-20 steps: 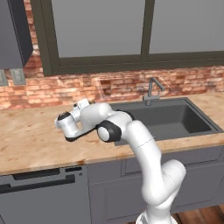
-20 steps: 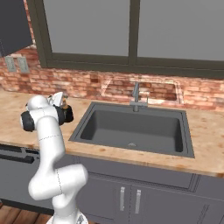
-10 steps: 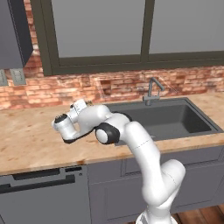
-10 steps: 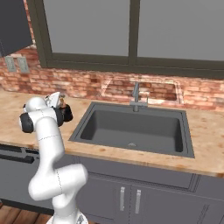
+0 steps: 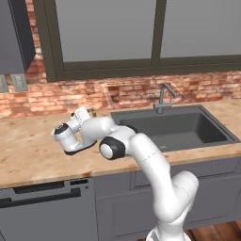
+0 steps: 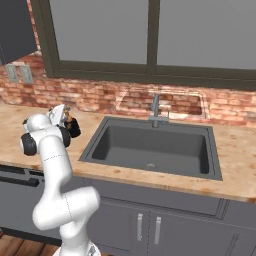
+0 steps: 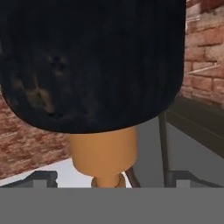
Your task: Restock the sink supplies by placing the sponge and soap dispenser on the counter and next to the sink. Make sure the soap dispenser is upright.
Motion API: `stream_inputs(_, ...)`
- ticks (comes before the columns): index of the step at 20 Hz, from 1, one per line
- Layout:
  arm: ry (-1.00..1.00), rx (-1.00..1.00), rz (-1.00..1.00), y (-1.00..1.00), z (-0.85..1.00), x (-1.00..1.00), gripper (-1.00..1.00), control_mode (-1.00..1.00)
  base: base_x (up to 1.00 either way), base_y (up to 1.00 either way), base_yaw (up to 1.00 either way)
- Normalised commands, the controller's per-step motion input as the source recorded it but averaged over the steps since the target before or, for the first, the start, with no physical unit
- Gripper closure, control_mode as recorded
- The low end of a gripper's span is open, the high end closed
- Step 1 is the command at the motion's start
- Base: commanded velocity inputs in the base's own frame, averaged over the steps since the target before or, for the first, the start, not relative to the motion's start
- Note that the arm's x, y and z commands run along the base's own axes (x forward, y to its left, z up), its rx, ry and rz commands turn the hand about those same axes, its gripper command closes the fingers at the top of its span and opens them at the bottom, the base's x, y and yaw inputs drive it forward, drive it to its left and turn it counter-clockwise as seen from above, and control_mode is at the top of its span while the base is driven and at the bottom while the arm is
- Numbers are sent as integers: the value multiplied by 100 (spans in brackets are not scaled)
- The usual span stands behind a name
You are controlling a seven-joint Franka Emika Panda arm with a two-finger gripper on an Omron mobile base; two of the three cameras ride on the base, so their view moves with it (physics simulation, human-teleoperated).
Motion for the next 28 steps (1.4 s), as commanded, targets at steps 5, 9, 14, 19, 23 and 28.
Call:
stream_inputs(5,0,1,7,-28,-16,2,-100,-100,0,0,0)
stream_inputs(9,0,1,9,-32,-16,0,-100,-100,0,0,0)
stream_inputs(14,1,0,9,-5,-28,0,-100,-100,0,0,0)
stream_inputs(19,0,0,6,7,-7,0,-100,-100,0,0,0)
stream_inputs(23,0,0,2,28,0,0,-100,-100,0,0,0)
stream_inputs(28,0,0,1,31,0,0,-100,-100,0,0,0)
